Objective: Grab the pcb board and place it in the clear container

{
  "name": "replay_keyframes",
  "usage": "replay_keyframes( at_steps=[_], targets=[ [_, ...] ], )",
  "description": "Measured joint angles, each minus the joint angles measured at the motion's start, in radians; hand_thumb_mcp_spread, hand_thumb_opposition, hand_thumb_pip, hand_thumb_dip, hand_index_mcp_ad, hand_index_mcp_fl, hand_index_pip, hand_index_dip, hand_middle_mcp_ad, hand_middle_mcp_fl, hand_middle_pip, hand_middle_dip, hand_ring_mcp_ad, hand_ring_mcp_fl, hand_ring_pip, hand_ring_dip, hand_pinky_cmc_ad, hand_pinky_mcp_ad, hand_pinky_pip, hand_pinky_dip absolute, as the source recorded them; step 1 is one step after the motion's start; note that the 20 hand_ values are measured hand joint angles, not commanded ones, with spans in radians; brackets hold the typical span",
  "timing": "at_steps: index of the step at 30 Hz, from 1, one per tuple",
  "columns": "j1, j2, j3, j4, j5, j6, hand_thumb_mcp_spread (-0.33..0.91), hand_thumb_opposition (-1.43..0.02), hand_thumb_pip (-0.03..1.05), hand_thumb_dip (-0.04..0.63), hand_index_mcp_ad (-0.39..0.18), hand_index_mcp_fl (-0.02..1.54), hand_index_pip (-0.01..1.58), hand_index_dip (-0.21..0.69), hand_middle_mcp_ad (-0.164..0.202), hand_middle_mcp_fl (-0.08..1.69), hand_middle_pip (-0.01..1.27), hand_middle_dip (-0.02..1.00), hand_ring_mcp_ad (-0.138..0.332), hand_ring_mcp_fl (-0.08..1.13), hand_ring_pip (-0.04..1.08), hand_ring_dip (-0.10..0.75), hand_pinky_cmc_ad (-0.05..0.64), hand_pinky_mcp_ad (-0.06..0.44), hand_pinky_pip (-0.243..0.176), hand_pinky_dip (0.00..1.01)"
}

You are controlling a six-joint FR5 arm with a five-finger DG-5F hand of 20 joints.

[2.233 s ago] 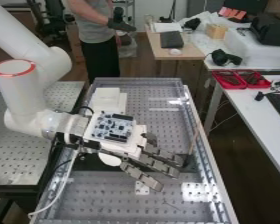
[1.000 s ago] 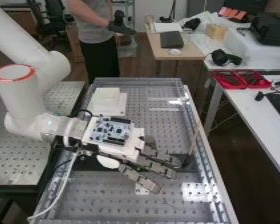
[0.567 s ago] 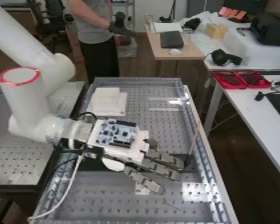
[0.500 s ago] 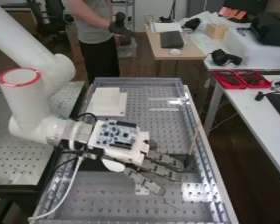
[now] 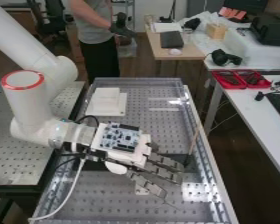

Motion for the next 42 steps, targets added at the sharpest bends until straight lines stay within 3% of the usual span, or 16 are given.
replay_keyframes(
  at_steps=[32,42],
  targets=[
    [0.0,-0.031,0.03,-0.03,-0.012,-0.012,0.66,-0.87,0.37,0.298,-0.227,0.62,0.98,0.382,0.063,0.06,0.14,0.2,0.117,0.02,0.11,0.056,0.38,0.279,-0.075,0.15],
    [0.0,-0.036,0.034,-0.03,-0.012,-0.012,0.67,-0.9,0.37,0.295,-0.239,0.72,1.05,0.379,0.063,0.1,0.14,0.2,0.117,0.02,0.11,0.056,0.379,0.278,-0.075,0.15]
  ],
)
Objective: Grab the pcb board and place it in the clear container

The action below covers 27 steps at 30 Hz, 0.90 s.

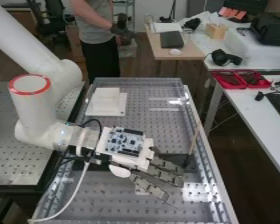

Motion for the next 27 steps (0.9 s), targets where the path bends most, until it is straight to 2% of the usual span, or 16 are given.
replay_keyframes(
  at_steps=[7,12,15,21,27],
  targets=[
    [0.001,0.008,0.007,-0.014,0.001,0.0,0.67,-0.93,0.37,0.295,-0.237,0.74,1.05,0.367,0.065,0.1,0.14,0.2,0.117,0.02,0.11,0.056,0.379,0.278,-0.075,0.15],
    [0.004,0.036,0.007,-0.027,0.003,0.007,0.68,-0.94,0.37,0.295,-0.237,0.76,1.04,0.361,0.065,0.12,0.14,0.2,0.113,0.02,0.11,0.056,0.38,0.278,-0.075,0.15],
    [0.007,0.064,-0.001,-0.029,0.004,0.012,0.67,-0.94,0.37,0.295,-0.237,0.76,1.03,0.361,0.065,0.12,0.14,0.2,0.113,0.02,0.12,0.056,0.38,0.278,-0.059,0.15],
    [0.033,0.138,-0.051,-0.012,0.017,0.023,0.67,-0.95,0.37,0.295,-0.237,0.77,1.02,0.365,0.063,0.12,0.15,0.2,0.113,0.03,0.12,0.052,0.379,0.278,-0.059,0.15],
    [0.116,0.213,-0.124,0.028,0.057,0.043,0.67,-0.94,0.37,0.295,-0.237,0.79,1.0,0.365,0.063,0.12,0.14,0.2,0.113,0.03,0.12,0.052,0.379,0.278,-0.059,0.16]
  ],
)
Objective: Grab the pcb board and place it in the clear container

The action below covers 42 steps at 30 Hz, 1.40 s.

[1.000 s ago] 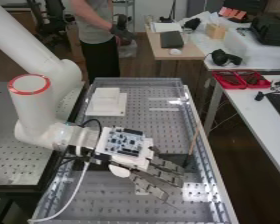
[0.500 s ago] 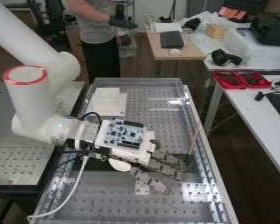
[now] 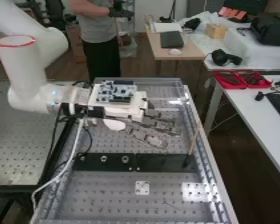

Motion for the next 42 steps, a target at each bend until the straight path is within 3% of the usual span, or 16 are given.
replay_keyframes(
  at_steps=[7,14,28,42],
  targets=[
    [0.143,0.036,-0.06,0.078,0.044,0.051,0.67,-0.96,0.37,0.295,-0.237,0.82,0.97,0.365,0.063,0.12,0.14,0.2,0.113,0.03,0.12,0.052,0.38,0.278,-0.059,0.16],
    [0.242,0.002,-0.049,0.133,0.028,0.119,0.68,-0.96,0.37,0.295,-0.237,0.83,0.96,0.37,0.063,0.13,0.14,0.2,0.113,0.03,0.12,0.056,0.38,0.278,-0.059,0.16],
    [0.323,-0.12,0.098,0.093,-0.032,0.153,0.67,-0.96,0.37,0.295,-0.237,0.84,0.94,0.38,0.063,0.13,0.14,0.2,0.113,0.03,0.12,0.052,0.379,0.278,-0.059,0.15],
    [0.325,-0.208,0.173,0.027,-0.061,0.151,0.67,-0.96,0.37,0.295,-0.237,0.84,0.94,0.379,0.063,0.13,0.14,0.2,0.113,0.03,0.12,0.056,0.379,0.278,-0.059,0.15]
  ],
)
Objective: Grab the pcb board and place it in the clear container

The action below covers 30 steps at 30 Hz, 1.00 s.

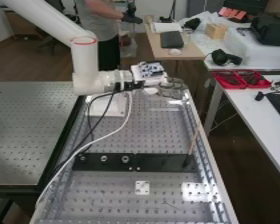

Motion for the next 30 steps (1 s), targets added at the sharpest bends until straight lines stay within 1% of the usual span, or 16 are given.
replay_keyframes(
  at_steps=[11,18,19,20,21,25,28,30],
  targets=[
    [-0.022,-0.006,0.035,-0.056,0.001,-0.004,0.67,-0.96,0.37,0.295,-0.237,0.84,0.94,0.379,0.063,0.13,0.14,0.2,0.113,0.03,0.12,0.056,0.379,0.278,-0.059,0.15],
    [-0.035,-0.011,0.043,-0.055,-0.001,-0.012,0.67,-0.96,0.37,0.298,-0.239,0.84,0.94,0.379,0.063,0.13,0.14,0.2,0.113,0.03,0.12,0.052,0.379,0.278,-0.059,0.15],
    [-0.037,-0.012,0.042,-0.053,-0.002,-0.014,0.68,-0.96,0.37,0.298,-0.239,0.81,0.93,0.382,0.063,0.13,0.14,0.2,0.113,0.03,0.12,0.052,0.379,0.278,-0.059,0.15],
    [-0.037,-0.013,0.042,-0.053,-0.002,-0.014,0.68,-0.94,0.37,0.298,-0.239,0.75,0.9,0.386,0.063,0.13,0.14,0.2,0.113,0.03,0.12,0.052,0.379,0.278,-0.059,0.15],
    [-0.039,-0.014,0.04,-0.052,-0.002,-0.017,0.66,-0.93,0.36,0.298,-0.239,0.63,0.84,0.379,0.063,0.13,0.14,0.2,0.113,0.03,0.12,0.056,0.379,0.278,-0.059,0.15],
    [-0.049,-0.015,0.035,-0.059,0.0,-0.027,0.61,-0.9,0.34,0.298,-0.239,0.51,0.72,0.379,0.063,0.13,0.14,0.2,0.113,0.03,0.12,0.056,0.379,0.278,-0.059,0.15],
    [-0.053,-0.015,0.034,-0.072,0.003,-0.032,0.61,-0.87,0.34,0.298,-0.237,0.43,0.67,0.382,0.066,0.08,0.14,0.2,0.113,0.03,0.12,0.056,0.379,0.278,-0.059,0.15],
    [-0.054,-0.015,0.035,-0.078,0.005,-0.033,0.6,-0.87,0.34,0.298,-0.237,0.39,0.65,0.382,0.066,0.09,0.14,0.2,0.113,0.03,0.12,0.056,0.379,0.278,-0.059,0.15]
  ],
)
